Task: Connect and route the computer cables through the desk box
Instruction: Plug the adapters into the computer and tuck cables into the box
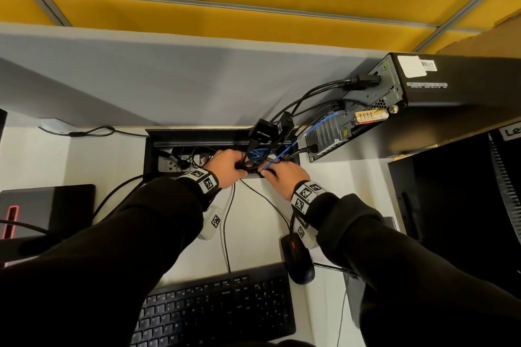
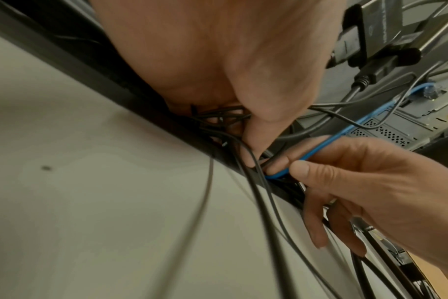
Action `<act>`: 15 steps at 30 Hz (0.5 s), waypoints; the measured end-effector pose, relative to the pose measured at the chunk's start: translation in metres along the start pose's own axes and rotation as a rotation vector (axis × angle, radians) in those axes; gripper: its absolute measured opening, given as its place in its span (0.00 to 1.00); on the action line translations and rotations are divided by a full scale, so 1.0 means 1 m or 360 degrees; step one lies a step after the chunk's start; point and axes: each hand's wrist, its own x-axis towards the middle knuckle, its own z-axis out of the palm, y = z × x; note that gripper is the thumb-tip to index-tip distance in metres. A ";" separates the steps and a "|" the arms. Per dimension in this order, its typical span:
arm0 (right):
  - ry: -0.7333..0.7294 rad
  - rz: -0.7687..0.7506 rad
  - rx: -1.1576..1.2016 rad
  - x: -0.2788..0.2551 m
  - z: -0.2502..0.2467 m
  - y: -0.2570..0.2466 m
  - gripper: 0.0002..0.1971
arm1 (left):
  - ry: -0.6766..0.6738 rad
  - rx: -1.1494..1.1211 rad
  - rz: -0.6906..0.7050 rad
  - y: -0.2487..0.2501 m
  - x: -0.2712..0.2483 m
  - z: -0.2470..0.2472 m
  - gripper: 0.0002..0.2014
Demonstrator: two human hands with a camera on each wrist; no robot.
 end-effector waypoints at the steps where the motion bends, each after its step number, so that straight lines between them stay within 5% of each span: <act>1: -0.0017 0.0017 0.0038 0.000 0.000 0.001 0.15 | -0.0021 -0.0016 0.0007 -0.002 0.000 0.000 0.17; 15: -0.0164 -0.0057 0.0112 0.010 -0.008 -0.004 0.14 | -0.0084 0.0230 0.0050 -0.002 -0.006 0.006 0.29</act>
